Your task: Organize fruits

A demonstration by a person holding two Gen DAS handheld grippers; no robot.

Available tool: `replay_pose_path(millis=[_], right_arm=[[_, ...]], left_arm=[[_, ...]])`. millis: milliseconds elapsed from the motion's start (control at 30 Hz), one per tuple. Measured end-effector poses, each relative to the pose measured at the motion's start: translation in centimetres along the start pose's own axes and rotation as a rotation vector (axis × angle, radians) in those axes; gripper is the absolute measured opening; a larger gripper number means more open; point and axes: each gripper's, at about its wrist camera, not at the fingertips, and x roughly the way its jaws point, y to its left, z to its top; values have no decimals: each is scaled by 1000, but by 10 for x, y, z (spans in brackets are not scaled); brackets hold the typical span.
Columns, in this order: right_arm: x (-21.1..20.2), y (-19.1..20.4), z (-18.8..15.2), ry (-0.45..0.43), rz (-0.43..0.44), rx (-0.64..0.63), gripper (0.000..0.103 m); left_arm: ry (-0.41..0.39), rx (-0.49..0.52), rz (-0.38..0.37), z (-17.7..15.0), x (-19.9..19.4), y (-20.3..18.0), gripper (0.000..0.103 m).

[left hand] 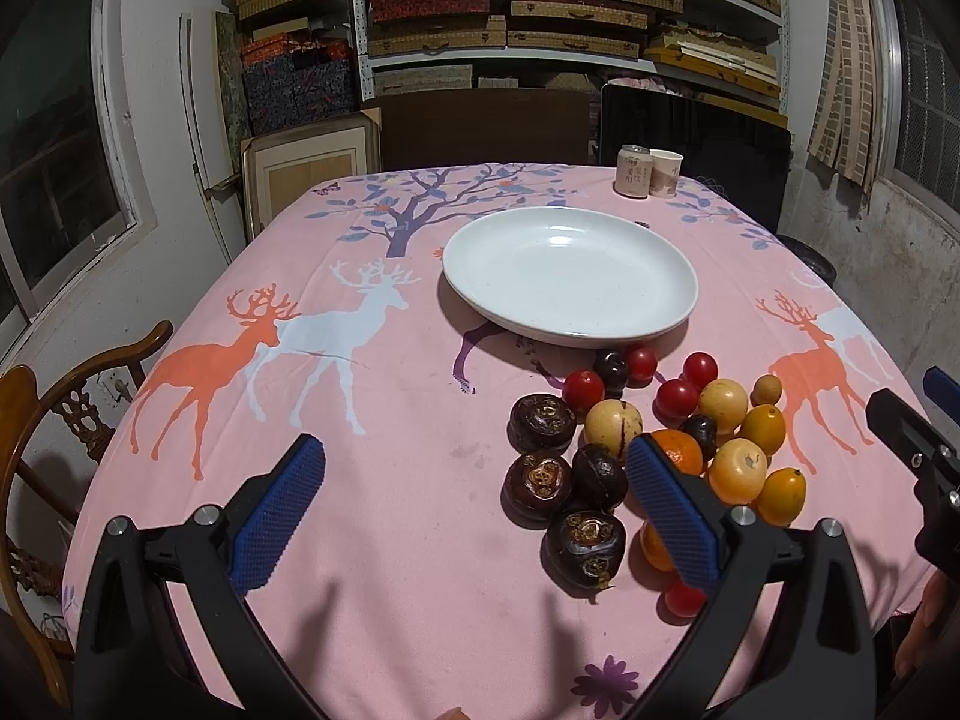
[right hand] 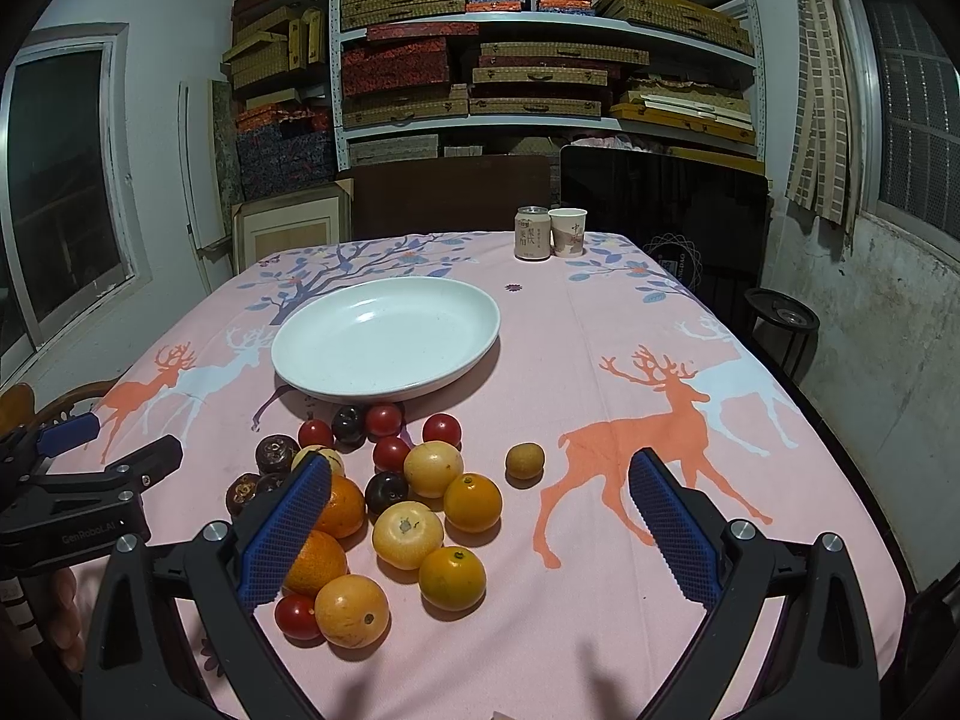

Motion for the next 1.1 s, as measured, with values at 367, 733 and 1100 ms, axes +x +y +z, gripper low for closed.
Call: replay_pose_path(millis=[367, 733, 1100], right_arm=[[0, 0, 0, -1, -1, 0, 99], [0, 1, 0, 1, 0, -1, 99], [2, -7, -2, 14, -21, -15, 99]], left_arm=[[0, -1, 0, 0, 0, 0, 99], [1, -1, 0, 0, 0, 0, 99], [51, 49, 25, -12, 12, 8, 99]])
